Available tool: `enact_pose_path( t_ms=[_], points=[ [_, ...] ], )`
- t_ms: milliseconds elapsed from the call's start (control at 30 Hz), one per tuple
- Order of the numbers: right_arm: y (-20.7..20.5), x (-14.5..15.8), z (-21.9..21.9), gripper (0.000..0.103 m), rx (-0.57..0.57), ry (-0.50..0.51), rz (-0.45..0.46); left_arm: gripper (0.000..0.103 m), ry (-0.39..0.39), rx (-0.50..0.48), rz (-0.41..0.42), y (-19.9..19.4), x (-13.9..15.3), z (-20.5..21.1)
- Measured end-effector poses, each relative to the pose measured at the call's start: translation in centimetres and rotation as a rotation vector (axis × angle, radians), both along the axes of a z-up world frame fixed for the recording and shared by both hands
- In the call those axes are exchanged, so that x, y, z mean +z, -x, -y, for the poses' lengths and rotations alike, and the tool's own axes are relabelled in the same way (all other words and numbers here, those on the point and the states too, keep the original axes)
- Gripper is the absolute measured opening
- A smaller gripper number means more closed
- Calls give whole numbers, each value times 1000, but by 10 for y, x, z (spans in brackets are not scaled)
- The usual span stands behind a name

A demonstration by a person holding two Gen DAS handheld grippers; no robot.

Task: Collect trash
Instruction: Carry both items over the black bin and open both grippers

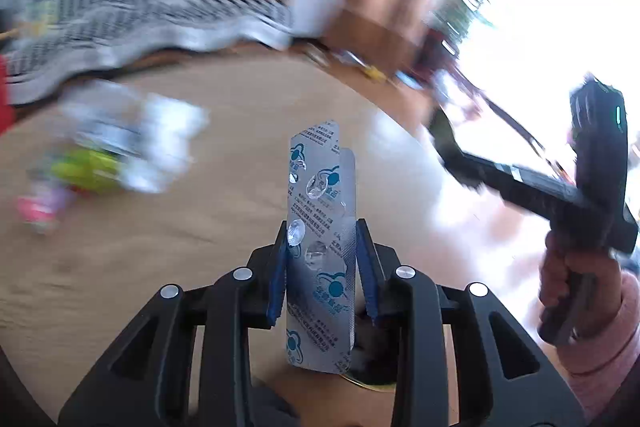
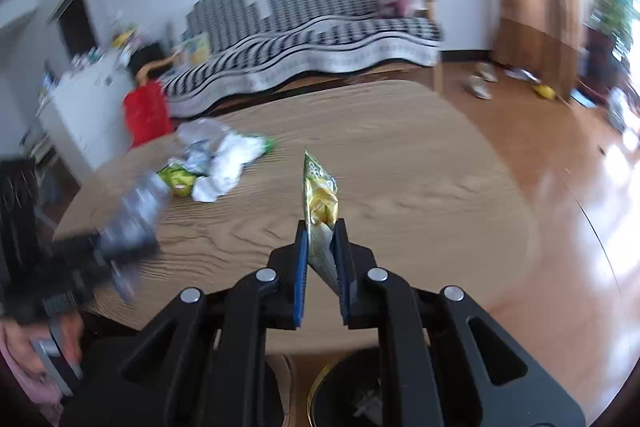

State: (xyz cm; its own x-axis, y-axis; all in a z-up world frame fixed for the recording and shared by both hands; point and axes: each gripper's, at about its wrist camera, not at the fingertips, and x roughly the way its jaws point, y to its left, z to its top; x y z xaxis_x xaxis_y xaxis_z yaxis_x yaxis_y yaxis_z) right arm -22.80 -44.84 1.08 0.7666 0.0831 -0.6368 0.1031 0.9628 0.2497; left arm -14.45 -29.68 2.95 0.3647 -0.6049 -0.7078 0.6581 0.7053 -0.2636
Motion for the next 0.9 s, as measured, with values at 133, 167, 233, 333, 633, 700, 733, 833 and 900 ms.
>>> enact_pose_path(
  t_ms=[133, 167, 233, 333, 633, 700, 733, 833, 900],
  points=[
    [48, -41, 42, 13, -124, -75, -94, 31, -119, -157, -107, 39, -57, 74],
    [57, -58, 50, 13, -151, -106, -131, 31, -145, -168, -131, 45, -72, 85],
    [71, -100, 61, 13, -190, -183, -209, 31, -202, -197, -173, 59, -104, 111],
    [83, -165, 70, 13, -254, -290, -311, 31, -273, -233, -307, 68, -154, 133],
    [91, -261, 76, 13, -358, -497, -428, 31, -530, -287, -217, 65, -220, 145],
    [86, -259, 75, 13, -353, -495, -430, 31, -538, -308, -187, 65, -220, 144],
    [85, -258, 76, 13, -349, -494, -430, 31, -537, -309, -179, 64, -220, 141],
    [85, -257, 78, 13, -345, -490, -429, 31, -535, -295, -198, 65, -223, 141],
    [86, -256, 77, 13, -343, -490, -425, 31, -522, -294, -215, 63, -223, 137]
  ],
)
